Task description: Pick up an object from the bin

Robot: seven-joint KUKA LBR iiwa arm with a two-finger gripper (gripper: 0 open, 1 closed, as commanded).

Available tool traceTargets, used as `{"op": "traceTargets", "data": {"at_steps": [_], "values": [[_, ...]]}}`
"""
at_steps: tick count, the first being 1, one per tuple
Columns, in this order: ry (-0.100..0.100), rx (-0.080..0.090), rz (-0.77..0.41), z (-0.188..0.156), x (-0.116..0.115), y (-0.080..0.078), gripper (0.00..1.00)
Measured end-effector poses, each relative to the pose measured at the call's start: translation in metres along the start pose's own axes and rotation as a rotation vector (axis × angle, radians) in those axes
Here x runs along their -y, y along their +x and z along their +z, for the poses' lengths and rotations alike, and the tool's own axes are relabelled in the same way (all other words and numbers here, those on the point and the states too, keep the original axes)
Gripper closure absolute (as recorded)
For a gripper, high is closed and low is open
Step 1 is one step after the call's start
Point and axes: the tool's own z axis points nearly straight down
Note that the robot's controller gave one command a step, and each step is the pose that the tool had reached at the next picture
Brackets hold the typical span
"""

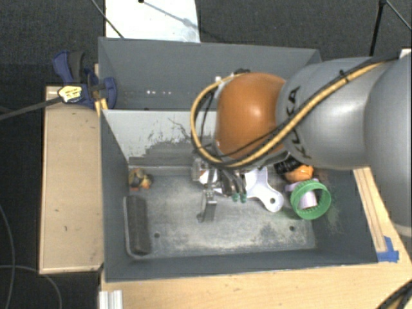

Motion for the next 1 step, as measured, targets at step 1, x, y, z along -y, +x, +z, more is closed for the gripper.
{"op": "traceTargets", "data": {"at_steps": [1], "values": [[-0.001, 0.007, 0.004, -0.0047, 0.0008, -0.0017, 0.0]]}}
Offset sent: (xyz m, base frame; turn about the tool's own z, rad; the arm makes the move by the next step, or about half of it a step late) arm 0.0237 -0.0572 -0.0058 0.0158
